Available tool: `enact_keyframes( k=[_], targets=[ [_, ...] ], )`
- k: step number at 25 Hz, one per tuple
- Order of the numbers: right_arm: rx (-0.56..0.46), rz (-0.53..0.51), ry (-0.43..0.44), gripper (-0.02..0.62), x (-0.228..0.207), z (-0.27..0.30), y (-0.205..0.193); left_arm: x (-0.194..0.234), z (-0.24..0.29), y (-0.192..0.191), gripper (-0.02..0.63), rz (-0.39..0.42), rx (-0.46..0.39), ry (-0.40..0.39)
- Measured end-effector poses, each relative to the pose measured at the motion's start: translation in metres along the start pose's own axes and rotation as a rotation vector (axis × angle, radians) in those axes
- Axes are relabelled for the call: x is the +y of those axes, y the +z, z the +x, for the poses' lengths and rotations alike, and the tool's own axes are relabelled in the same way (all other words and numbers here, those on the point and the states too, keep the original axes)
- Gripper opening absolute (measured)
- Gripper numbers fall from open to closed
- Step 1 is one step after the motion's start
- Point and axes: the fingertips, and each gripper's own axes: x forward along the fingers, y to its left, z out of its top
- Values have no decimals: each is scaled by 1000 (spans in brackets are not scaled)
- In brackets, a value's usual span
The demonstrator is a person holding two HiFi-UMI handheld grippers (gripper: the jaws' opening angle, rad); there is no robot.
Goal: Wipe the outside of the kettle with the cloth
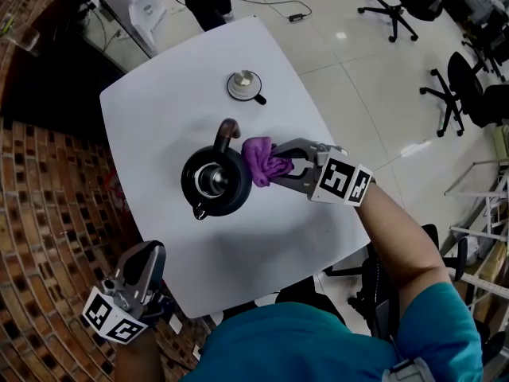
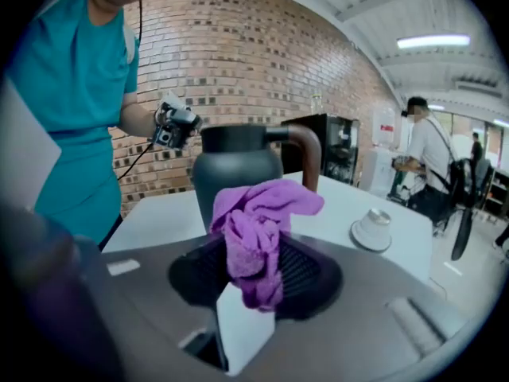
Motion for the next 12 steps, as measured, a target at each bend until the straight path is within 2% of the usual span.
enact_keyframes(
  k=[5, 8, 12],
  targets=[
    [-3, -54, -93, 127, 13, -37, 54, -10, -4, 7, 0, 11, -18, -14],
    [27, -54, -77, 127, 24, -17, 35, -11, -2, 5, 0, 32, -15, -15],
    [53, 46, -68, 127, 29, 12, -5, -10, -2, -4, 0, 30, -3, -14]
  ],
)
